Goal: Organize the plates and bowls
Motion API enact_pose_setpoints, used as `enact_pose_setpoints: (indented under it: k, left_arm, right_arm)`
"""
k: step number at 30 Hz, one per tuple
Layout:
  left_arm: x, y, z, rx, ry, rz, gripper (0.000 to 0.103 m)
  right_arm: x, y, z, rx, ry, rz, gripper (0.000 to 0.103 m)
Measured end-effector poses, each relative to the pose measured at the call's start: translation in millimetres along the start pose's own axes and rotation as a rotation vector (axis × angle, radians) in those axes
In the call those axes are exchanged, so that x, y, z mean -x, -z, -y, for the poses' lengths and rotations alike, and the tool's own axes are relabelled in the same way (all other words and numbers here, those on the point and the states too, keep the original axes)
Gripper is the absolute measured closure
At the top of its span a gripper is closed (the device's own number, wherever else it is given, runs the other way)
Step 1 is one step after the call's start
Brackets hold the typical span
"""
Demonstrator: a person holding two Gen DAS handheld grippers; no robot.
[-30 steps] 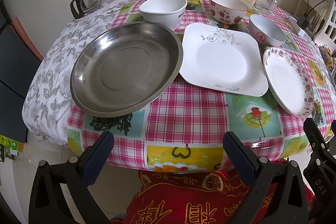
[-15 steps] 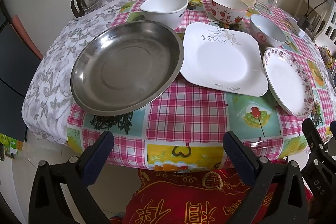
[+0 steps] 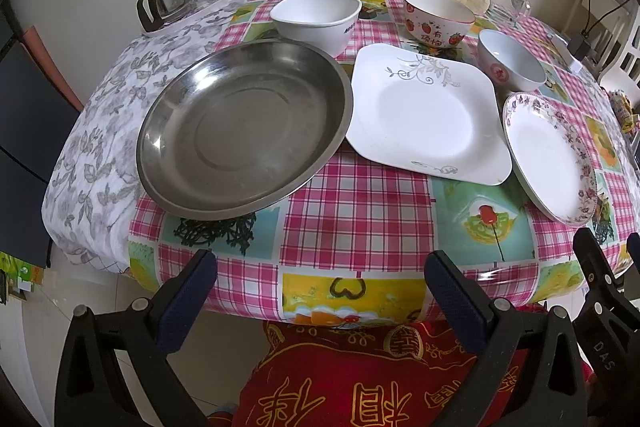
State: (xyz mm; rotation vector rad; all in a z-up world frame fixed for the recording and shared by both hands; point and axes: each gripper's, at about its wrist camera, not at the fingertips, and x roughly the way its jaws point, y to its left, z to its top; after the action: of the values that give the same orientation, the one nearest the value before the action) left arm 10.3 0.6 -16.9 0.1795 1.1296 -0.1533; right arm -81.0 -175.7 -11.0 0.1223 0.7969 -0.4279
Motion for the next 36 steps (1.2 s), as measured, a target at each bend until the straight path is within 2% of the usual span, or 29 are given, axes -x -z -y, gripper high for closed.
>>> enact_pose_setpoints:
  k: [13,18,23,29,36]
  left_arm:
    - [-9.6,-1.1,-2.3,0.021,-0.002,-0.027,0.000]
    - [-8.1,-7.4,-4.4,0.014,-0.062,-0.013,0.000]
    - [8.6,-36.1,-20.0,0.096,-0.061,0.035,0.000]
    - [28.9,-82.3,-43.8,0.228,-0.016,0.125,0.000]
    - [22.0,-113.8,-66.9,0.351,0.039,0.203,0.000]
  right_arm:
    - [-6.0,1.9,-4.0,0.020,0.018,-0.014,0.000]
    - [-9.6,-1.2,-6.6,0.022,0.013,-0.029,0.000]
    - [-5.8,-28.2,-6.0,-0.021,-0.024,-0.007,0.000]
    - [9.7,-80.4,-16.3,-0.044,-0.042,0.101,0.000]
    - [8.6,-118.3,-38.5,-0.044,-0.043,0.158,0.000]
